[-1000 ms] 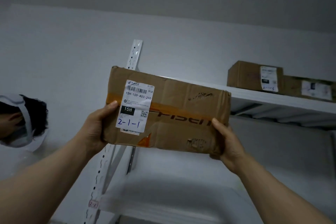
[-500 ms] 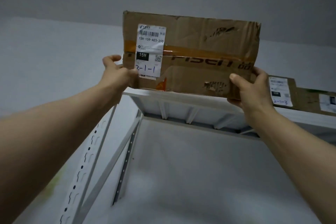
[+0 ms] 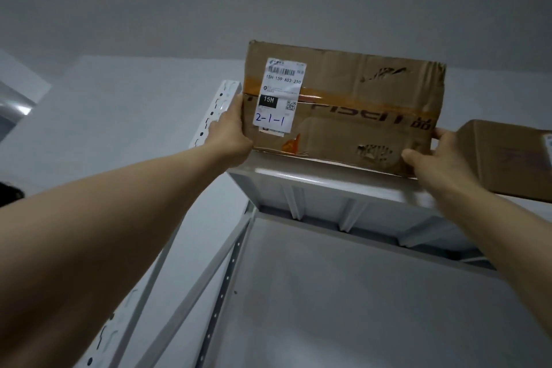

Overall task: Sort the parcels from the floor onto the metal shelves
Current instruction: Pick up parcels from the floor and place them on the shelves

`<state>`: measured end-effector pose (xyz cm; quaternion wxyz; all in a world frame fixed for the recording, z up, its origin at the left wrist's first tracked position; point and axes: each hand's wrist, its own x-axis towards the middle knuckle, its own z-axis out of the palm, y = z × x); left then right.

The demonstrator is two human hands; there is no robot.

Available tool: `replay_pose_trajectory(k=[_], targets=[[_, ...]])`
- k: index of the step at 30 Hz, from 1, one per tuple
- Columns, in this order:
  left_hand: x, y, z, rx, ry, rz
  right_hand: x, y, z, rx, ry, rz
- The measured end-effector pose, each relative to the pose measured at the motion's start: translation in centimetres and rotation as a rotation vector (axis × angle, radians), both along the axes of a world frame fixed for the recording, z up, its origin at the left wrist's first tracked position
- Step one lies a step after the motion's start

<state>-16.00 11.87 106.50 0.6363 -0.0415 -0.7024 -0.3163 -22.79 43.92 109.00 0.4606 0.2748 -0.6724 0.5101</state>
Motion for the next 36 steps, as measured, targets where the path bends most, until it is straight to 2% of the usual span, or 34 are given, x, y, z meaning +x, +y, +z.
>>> replay_pose_trajectory(k=[4,8,16,26,30,36], targets=[[-2.3,-0.5,0.2,0.029,-0.059,0.074,-1.7,-0.7,0.3,0.069,0.013,-0.103],[-3.4,-2.0,1.2,0.078,-0.204,0.208,-2.3,-2.3,1.0,0.170,0.006,-0.214],[-5.1,-2.6,0.6,-0.077,-0.314,0.393,-4.3,-3.4,1.4,0.309,-0.020,-0.407],[-6.2,-1.1,-1.9,-0.120,-0.152,0.422,-4.7,-3.7,0.6,0.400,0.095,-0.543],[-6.1,-1.0,-1.9,-0.195,-0.191,0.402,-5.0,-3.5,0.1,0.455,0.129,-0.544],[-6.0,-0.6,-1.7,-0.172,-0.232,0.406,-5.3,-3.3,-0.1,0.447,0.151,-0.511]])
